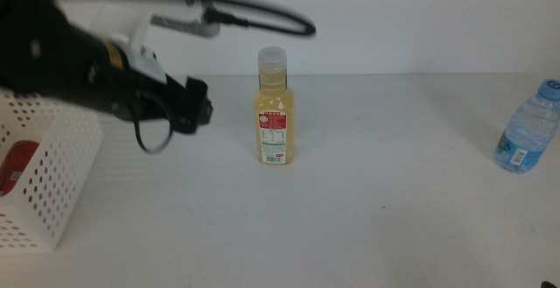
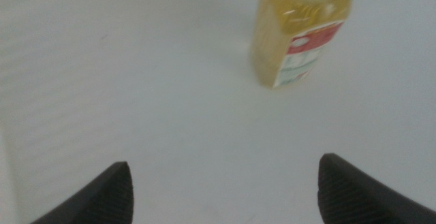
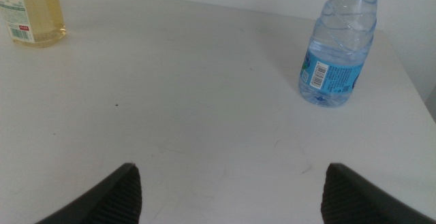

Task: Use arms to grab the bottles and put them into the dustbin to the left of the table.

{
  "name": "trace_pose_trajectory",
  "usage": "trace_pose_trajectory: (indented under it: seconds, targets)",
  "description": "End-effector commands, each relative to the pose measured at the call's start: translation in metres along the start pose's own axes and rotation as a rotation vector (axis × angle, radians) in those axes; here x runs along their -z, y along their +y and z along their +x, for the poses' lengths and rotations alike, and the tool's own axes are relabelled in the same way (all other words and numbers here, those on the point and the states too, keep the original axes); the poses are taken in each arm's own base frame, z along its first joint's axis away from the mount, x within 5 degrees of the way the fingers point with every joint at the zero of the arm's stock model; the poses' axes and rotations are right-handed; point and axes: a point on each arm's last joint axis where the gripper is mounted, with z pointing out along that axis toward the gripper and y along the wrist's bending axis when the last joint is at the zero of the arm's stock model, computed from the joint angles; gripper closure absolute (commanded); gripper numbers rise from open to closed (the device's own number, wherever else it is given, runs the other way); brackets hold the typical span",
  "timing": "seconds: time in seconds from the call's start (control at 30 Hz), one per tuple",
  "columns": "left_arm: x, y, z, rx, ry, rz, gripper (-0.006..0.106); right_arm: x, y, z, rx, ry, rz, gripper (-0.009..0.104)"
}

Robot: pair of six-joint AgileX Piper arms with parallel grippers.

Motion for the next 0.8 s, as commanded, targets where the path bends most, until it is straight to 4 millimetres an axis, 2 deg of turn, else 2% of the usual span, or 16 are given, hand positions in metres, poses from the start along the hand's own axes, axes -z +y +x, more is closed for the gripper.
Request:
trace_pose_trajectory:
  seconds: [0.0, 0.33, 0.47, 0.57, 0.77]
  targets:
    - [0.014, -0.007, -0.005, 0.02, -0.207, 0.027, 0.014, 0.003, -0.002, -0.01, 0.011, -0.11, 0.025, 0.018]
    - [-0.014, -0.029, 0.057, -0.001, -0.485, 0.117, 0.014, 0.003, -0.002, -0.01, 0.011, -0.11, 0.025, 0.018]
    - [-0.019, -0.037, 0.082, -0.015, -0.607, 0.159, 0.014, 0.003, -0.002, -0.01, 0.011, -0.11, 0.025, 0.018]
    - [-0.02, -0.037, 0.101, -0.013, -0.687, 0.172, 0.014, 0.003, -0.002, -0.01, 0.011, -0.11, 0.025, 0.018]
    - [-0.021, -0.035, 0.123, -0.005, -0.81, 0.181, 0.014, 0.003, -0.002, -0.01, 0.011, -0.11, 0.025, 0.018]
